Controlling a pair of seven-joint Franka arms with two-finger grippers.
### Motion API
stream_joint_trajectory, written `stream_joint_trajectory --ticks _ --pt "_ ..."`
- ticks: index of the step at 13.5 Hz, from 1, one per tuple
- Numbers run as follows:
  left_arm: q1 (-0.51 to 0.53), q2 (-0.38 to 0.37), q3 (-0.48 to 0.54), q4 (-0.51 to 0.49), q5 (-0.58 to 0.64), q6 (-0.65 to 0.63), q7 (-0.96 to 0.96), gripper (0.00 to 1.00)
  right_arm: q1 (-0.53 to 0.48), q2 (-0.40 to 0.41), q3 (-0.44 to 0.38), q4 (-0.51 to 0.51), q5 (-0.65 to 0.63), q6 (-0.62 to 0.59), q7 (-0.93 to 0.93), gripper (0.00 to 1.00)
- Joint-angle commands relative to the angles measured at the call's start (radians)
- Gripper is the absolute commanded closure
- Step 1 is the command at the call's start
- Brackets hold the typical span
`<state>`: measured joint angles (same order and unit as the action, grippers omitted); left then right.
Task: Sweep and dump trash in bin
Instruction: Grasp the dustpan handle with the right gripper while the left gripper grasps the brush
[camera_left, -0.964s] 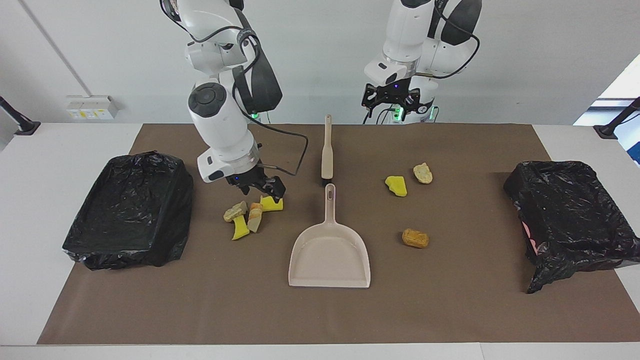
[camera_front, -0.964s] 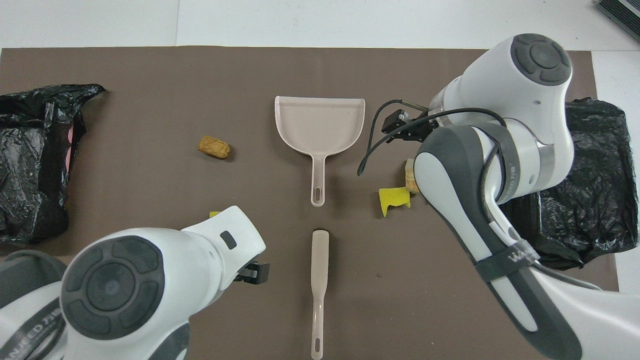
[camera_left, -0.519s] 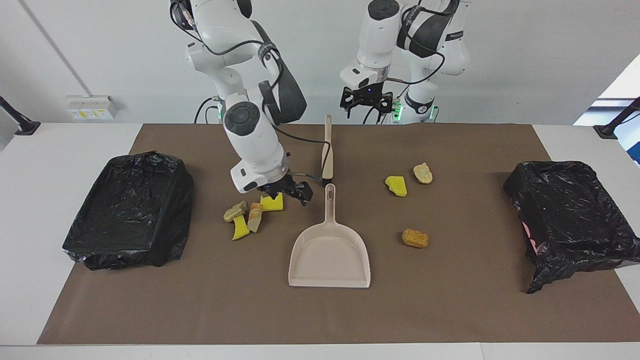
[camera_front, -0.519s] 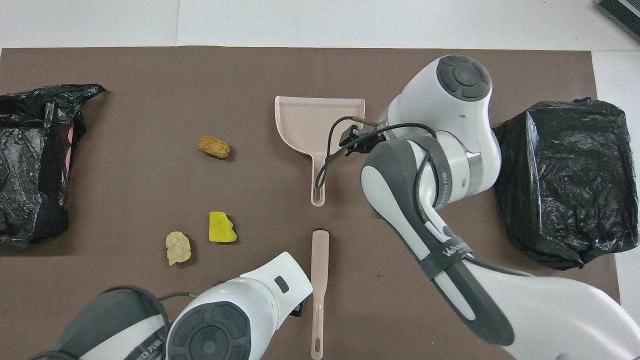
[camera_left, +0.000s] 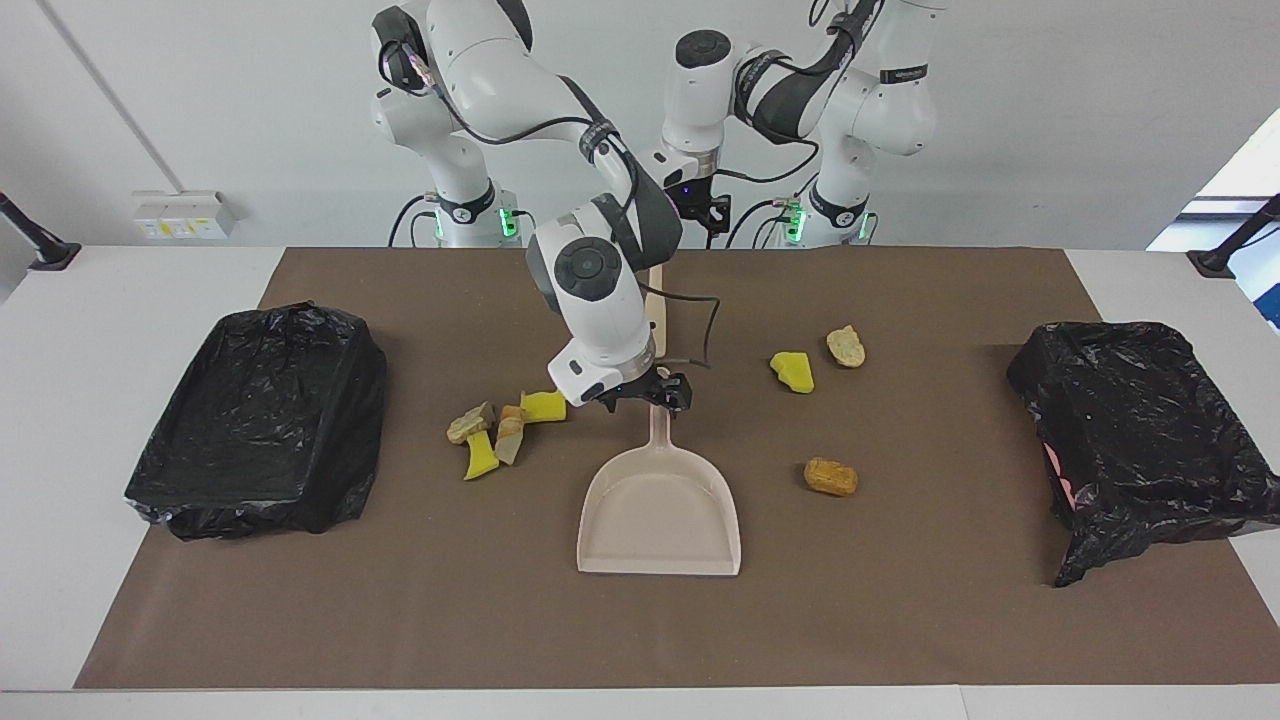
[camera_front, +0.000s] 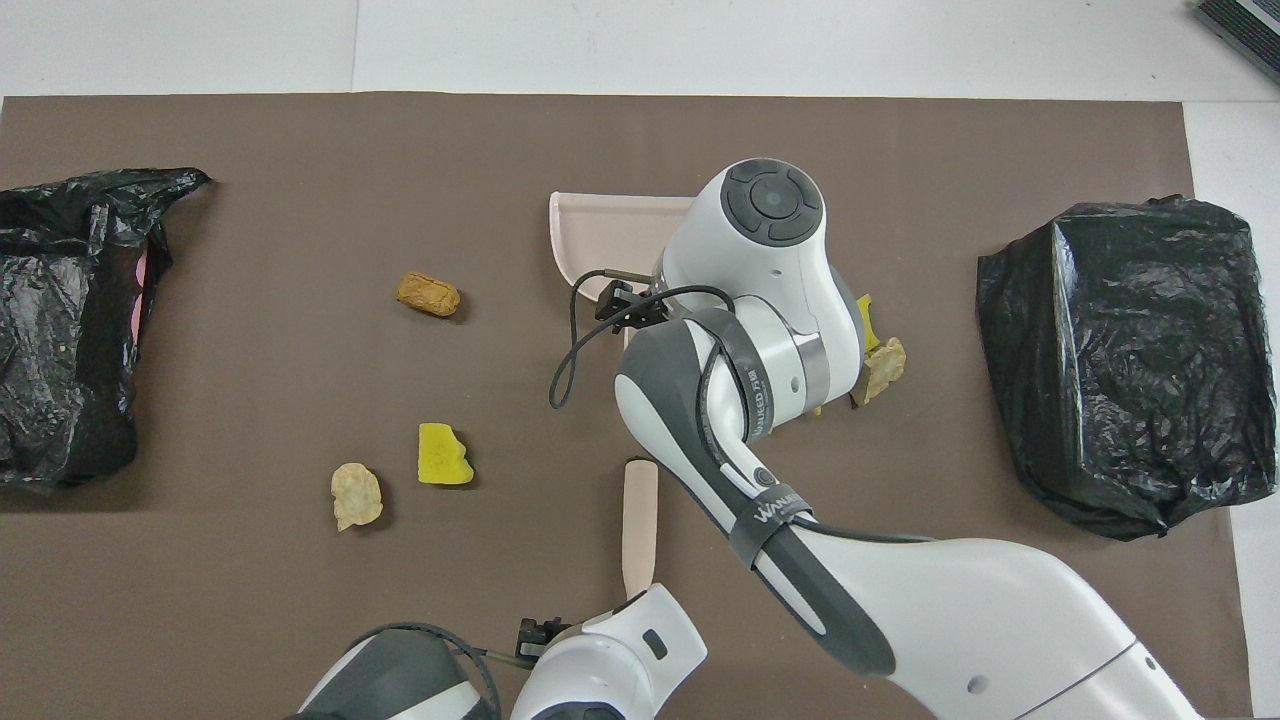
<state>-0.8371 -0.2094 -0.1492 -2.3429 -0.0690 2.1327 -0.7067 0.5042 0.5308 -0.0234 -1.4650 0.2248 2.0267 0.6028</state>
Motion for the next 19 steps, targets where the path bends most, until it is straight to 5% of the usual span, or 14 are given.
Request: stream_joint_trajectory --ticks 1,7,10,11,13,15,17,19 --pt "-0.063 0.056 0.019 -0.021 -0.009 0.084 -0.048 0.00 -0.007 0.015 0.003 0.008 0.037 0.030 -0.049 0.00" --pt "-0.112 0.123 0.020 -0.033 -0.008 0.164 -0.125 0.00 0.025 0.002 0.002 -0.058 0.042 0.039 -0.046 0.00" --pt "-0.113 0.168 0.022 -0.029 0.001 0.156 -0.126 0.08 0.027 0.000 0.002 -0.067 0.041 0.043 -0.052 0.00" --pt "-0.111 0.166 0.023 -0.026 0.003 0.151 -0.126 0.09 0.027 0.001 0.002 -0.066 0.033 0.041 -0.054 0.07" --pt "-0.111 0.163 0.026 -0.023 0.003 0.131 -0.128 0.18 0.022 0.003 0.002 -0.063 0.033 0.026 -0.055 0.93" --pt "-0.108 0.162 0.026 -0.021 0.003 0.128 -0.129 0.33 0.020 0.003 0.002 -0.060 0.044 0.017 -0.052 1.00" --pt "-0.106 0.151 0.030 -0.018 0.017 0.116 -0.129 0.70 0.007 0.003 0.003 -0.060 0.041 0.010 -0.055 1.00" --pt "-0.088 0.148 0.028 0.008 0.057 0.058 -0.129 0.91 0.005 0.003 0.003 -0.055 0.041 0.006 -0.057 1.00"
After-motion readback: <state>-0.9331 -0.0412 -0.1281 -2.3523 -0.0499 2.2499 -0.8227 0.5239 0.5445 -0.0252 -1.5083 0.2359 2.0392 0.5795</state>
